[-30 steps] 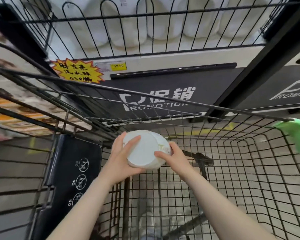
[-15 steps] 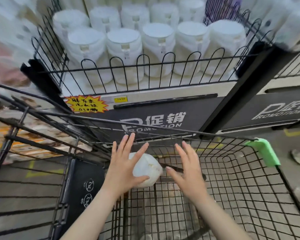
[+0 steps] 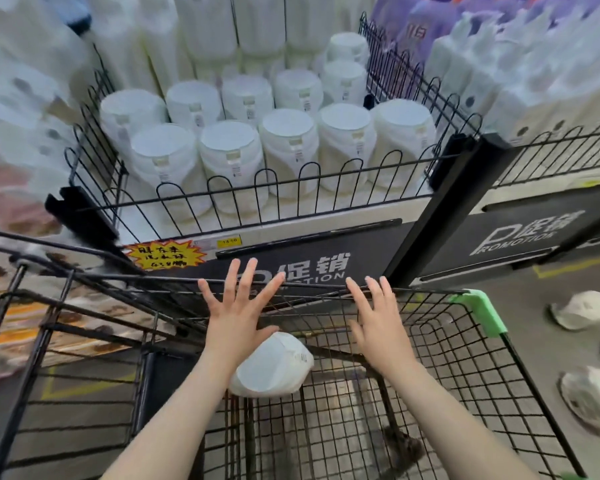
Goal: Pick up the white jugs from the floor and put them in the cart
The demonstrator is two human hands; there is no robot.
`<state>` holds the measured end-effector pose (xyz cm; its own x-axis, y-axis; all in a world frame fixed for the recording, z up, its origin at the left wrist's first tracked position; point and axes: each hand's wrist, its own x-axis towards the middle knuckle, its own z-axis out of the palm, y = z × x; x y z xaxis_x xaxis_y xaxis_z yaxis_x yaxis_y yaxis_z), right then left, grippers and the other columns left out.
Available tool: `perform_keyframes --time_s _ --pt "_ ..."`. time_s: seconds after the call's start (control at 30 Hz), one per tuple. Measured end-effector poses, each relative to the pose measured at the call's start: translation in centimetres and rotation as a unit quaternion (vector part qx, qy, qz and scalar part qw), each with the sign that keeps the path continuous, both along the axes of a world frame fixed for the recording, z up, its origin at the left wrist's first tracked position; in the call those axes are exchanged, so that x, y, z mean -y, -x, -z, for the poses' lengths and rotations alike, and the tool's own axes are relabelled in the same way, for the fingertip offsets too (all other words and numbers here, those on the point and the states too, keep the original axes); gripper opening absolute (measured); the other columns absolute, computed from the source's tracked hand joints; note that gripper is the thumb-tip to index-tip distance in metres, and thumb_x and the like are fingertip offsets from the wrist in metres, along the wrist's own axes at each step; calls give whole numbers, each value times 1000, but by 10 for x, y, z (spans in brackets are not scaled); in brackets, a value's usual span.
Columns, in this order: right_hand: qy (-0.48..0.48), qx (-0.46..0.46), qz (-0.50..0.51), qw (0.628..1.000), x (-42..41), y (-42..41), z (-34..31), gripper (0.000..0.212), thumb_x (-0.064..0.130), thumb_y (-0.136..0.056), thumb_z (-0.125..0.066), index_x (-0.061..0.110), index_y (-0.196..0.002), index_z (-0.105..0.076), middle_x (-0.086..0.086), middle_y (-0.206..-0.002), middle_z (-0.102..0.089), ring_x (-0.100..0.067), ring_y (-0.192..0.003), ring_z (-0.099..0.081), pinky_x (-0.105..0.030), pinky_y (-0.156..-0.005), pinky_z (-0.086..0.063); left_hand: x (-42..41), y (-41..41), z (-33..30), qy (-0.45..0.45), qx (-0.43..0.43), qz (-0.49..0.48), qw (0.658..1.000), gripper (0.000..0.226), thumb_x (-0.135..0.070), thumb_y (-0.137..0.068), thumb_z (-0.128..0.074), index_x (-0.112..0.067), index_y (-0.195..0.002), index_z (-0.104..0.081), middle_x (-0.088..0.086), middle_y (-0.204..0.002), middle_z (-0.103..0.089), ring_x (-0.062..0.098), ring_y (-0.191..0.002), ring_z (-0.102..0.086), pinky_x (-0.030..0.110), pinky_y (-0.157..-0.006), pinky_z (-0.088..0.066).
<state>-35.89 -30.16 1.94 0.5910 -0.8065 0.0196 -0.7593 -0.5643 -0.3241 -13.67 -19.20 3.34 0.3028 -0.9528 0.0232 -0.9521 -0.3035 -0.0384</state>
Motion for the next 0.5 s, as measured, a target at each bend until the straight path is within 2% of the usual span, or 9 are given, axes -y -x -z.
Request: perform_keyframes --time_s 0.13,0.3,0.5 --pt "7 3 -4 1000 26 -19 -4 71 21 -89 -54 29 -147 -13 -17 -146 -29 -34 -143 -11 -48 -117 -21 21 -17 -5 -8 2 -2 1000 122 -61 -51 -79 -43 -145 -4 11 -154 -10 31 -144 13 67 -100 25" --pt "-9 8 -18 1000 62 -41 0 72 24 -91 -50 33 -147 -4 -10 -153 -15 -28 -145 4 -41 -120 -11 52 -39 -9 -3 17 -14 1000 120 -61 -55 -76 -42 -146 -1 11 -155 -5 34 -143 2 67 -102 19" --pt "-8 35 -53 998 92 -66 3 70 16 -88 -50 31 -146 -13 -8 -152 -17 -28 -145 2 -43 -119 -13 67 -57 -2 0 14 -46 999 120 -66 -54 -73 -41 -146 -1 10 -156 3 29 -143 18 66 -101 23"
